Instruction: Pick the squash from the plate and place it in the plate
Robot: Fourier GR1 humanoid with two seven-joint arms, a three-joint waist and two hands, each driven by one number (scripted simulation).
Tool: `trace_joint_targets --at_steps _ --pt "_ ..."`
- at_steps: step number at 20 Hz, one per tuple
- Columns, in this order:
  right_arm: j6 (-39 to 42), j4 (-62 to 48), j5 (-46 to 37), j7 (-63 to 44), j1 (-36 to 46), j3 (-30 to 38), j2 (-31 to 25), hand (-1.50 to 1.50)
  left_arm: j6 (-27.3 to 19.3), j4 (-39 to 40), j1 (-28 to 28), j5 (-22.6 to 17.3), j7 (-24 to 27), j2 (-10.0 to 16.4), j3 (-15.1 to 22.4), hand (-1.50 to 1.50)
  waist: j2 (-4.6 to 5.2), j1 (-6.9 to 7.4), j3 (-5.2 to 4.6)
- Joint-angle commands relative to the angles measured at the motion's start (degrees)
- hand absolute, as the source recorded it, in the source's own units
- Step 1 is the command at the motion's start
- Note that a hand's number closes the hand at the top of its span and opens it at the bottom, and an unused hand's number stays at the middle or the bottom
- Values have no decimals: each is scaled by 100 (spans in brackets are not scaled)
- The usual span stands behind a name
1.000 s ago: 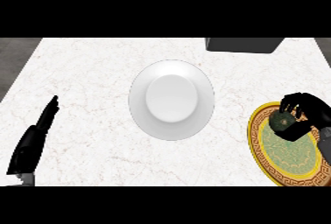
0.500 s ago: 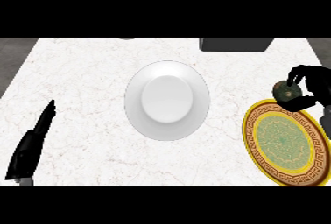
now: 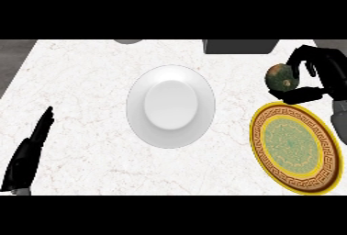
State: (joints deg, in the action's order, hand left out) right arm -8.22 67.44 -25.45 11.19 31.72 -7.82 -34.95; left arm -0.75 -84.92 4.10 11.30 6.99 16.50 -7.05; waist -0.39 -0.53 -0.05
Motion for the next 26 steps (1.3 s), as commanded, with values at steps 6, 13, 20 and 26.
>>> trace_joint_targets --at_steps 6,13,20,26 --pt "900 1852 168 -1361 369 -410 631 150 136 -224 258 -35 20 25 -83 0 12 83 -1" --pt "948 1432 -275 -2247 1111 -749 1751 150 88 159 -64 118 176 -118 -35 0 45 103 1" --pt "897 28 -844 -2645 1841 -1190 2795 150 103 48 7 173 237 -172 -6 0 67 176 -1" --pt "491 -1664 -1093 -1956 2126 -1088 3418 150 167 -313 44 187 -72 -241 68 0 78 202 4"
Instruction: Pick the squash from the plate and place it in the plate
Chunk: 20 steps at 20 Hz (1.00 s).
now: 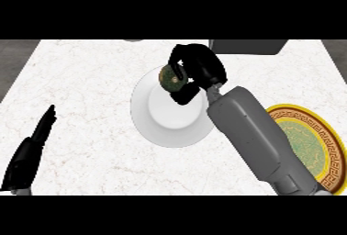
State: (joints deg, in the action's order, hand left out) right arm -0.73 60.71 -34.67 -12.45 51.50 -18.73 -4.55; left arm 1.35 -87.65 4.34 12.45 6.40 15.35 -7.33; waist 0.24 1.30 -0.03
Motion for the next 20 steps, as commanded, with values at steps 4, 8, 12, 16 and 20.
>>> trace_joint_targets --at_steps 4,8,12,16,20 --pt "-672 -1368 429 254 148 -767 444 150 67 42 55 15 134 -57 9 0 14 104 2" --pt "-1296 -1792 1233 -193 245 -509 451 -150 34 272 -94 87 237 -179 122 0 29 140 1" --pt "-1602 -2585 1759 266 540 -749 453 -150 29 318 -384 102 -21 -89 0 0 35 153 4" --pt "-1813 -2332 2037 763 521 -317 454 -150 -38 726 -145 160 604 -47 -135 0 15 18 2" --pt "-2724 -2319 2691 1046 457 -135 455 -150 94 99 -48 76 196 -29 -68 0 26 177 10"
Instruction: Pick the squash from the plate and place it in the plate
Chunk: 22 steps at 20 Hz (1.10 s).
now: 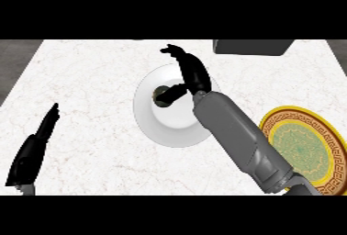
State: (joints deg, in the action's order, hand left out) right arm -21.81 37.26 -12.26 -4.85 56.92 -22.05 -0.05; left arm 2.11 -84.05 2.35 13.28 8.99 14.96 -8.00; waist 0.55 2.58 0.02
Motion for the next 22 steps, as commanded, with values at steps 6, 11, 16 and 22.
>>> trace_joint_targets --at_steps 6,11,16,22 --pt "-566 314 767 647 -386 1214 -335 -150 -242 95 27 197 -44 -178 34 0 -38 -253 -1" --pt "412 412 1690 1642 -732 2141 -888 -150 -67 -154 86 48 -133 -72 -58 0 -27 -213 4" --pt "1342 -61 1880 2748 -1029 2524 -1444 -150 55 -438 360 38 -231 -67 -39 0 -28 -164 3" --pt "2515 -647 1946 3460 -1223 2832 -2427 -150 161 -640 172 -68 -622 -20 -131 0 -23 -161 5"
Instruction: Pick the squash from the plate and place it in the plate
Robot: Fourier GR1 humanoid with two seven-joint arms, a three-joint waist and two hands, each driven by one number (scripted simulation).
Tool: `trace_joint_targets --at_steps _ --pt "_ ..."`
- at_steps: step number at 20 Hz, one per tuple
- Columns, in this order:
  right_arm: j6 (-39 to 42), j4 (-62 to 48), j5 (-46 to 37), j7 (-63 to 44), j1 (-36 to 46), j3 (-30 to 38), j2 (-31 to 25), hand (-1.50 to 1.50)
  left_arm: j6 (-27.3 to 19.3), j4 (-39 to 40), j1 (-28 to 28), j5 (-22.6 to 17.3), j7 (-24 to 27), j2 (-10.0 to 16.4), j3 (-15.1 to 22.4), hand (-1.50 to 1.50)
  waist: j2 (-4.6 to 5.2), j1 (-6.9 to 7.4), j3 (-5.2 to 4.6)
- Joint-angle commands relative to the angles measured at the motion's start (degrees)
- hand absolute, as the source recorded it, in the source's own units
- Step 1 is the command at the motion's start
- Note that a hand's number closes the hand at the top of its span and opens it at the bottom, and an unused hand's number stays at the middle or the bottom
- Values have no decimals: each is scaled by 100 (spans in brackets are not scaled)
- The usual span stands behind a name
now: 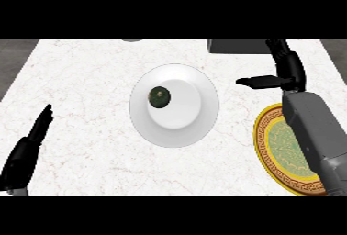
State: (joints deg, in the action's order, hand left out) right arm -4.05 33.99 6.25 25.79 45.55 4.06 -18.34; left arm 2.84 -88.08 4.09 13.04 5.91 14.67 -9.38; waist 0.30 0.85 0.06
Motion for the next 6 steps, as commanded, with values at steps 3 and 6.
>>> trace_joint_targets --at_steps 3,6 --pt "686 -808 -77 775 -44 270 -509 -150 -94 277 209 126 518 -202 58 0 4 15 -2" --pt "972 -1085 -75 715 193 427 -874 -150 -29 474 -22 118 418 -88 -57 0 7 12 -2"
